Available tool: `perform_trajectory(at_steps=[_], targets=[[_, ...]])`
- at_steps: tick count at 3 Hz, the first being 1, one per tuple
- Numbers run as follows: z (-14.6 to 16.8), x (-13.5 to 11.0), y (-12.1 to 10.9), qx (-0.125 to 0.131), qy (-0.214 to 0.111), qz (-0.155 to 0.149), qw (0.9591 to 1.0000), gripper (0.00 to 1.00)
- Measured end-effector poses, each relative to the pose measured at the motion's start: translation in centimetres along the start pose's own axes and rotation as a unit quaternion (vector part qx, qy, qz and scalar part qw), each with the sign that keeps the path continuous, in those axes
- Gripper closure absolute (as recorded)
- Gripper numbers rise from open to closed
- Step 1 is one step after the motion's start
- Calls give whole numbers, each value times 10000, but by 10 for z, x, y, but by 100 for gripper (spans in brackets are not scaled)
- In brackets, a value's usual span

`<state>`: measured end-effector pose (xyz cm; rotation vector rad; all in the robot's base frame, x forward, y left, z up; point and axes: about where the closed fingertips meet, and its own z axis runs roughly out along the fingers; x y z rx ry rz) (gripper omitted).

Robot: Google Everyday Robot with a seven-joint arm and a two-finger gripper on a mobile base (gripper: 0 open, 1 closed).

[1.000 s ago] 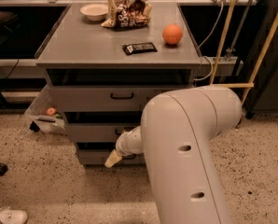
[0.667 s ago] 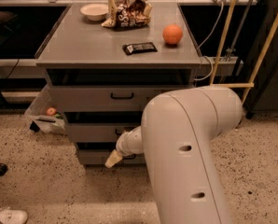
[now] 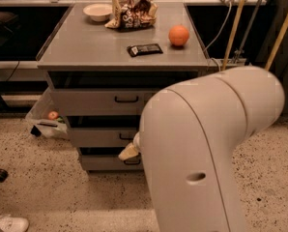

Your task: Close middle drawer

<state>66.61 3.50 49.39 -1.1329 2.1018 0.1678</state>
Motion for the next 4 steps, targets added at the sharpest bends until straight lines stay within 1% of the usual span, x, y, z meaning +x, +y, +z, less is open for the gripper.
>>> perform_trajectory(at_steps=[1, 2, 3, 4], targets=[[-66, -50, -37, 827, -555, -231, 9948, 0], [-117, -107, -28, 1370, -1240, -627, 9808, 0], [-148, -112, -33, 1685, -1494, -536, 9728, 0], [-148, -112, -33, 1684, -1498, -525, 9728, 0]])
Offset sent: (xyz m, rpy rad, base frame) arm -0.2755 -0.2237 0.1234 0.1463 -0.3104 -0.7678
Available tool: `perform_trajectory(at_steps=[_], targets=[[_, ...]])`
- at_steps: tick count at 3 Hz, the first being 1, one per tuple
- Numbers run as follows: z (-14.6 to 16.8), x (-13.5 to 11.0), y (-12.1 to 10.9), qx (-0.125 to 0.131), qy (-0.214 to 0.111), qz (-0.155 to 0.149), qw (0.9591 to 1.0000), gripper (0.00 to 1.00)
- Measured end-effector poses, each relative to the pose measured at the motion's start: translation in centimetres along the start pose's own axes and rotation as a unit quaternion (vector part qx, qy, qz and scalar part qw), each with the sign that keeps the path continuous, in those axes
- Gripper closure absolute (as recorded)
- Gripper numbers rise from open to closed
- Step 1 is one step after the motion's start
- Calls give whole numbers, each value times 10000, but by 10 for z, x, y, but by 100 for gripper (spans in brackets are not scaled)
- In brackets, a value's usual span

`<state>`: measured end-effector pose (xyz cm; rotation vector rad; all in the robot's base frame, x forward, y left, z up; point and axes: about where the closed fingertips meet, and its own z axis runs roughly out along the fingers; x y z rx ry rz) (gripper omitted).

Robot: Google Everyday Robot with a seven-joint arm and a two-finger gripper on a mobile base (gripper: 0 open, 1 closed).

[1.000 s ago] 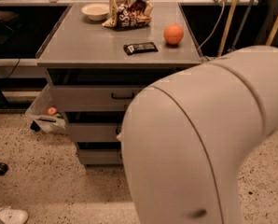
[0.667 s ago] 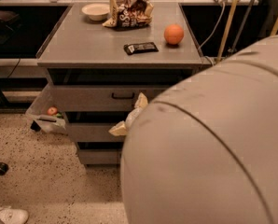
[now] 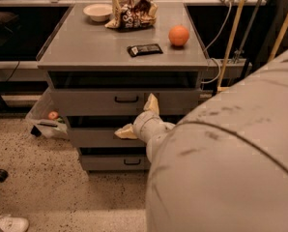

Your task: Close middle drawer

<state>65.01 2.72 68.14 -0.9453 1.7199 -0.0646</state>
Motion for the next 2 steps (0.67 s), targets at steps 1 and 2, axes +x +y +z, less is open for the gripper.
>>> perform_trajectory(at_steps=[1, 2], targets=[[-31, 11, -15, 318, 10, 184, 9993, 0], [-85, 3, -24, 798, -352, 226, 9959, 0]])
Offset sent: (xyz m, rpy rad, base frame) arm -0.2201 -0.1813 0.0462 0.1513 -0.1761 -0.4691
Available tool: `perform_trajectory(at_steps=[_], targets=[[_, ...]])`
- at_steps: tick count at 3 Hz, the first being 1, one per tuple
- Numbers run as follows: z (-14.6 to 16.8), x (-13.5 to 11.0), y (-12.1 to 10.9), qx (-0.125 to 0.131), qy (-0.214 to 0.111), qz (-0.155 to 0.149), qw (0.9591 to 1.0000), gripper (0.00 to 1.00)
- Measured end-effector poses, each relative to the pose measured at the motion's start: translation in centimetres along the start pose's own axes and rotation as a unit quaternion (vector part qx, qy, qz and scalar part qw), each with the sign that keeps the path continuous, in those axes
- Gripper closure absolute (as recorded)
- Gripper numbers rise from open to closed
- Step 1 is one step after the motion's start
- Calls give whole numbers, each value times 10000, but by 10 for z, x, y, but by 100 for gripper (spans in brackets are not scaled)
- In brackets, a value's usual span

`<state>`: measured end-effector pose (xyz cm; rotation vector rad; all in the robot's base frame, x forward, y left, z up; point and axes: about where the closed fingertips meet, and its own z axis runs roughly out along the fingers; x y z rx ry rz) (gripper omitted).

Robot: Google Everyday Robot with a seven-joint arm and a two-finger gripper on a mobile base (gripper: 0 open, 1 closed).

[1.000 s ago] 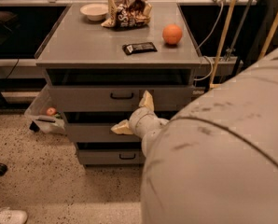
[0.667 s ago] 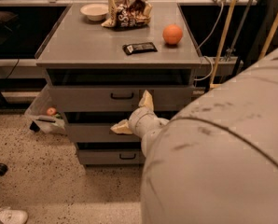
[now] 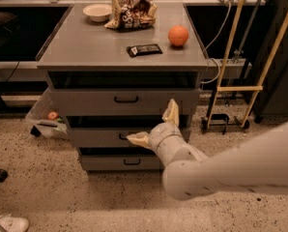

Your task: Close middle drawer

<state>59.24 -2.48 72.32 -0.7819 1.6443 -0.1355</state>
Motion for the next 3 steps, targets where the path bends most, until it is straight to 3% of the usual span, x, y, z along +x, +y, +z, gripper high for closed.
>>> perform_trajectory(at_steps=[1, 2, 3], targets=[[-67, 2, -39, 731, -382, 245, 9963, 0], [-89, 14, -51, 983, -411, 167, 9942, 0], [-88, 14, -50, 971, -409, 163, 9943, 0]])
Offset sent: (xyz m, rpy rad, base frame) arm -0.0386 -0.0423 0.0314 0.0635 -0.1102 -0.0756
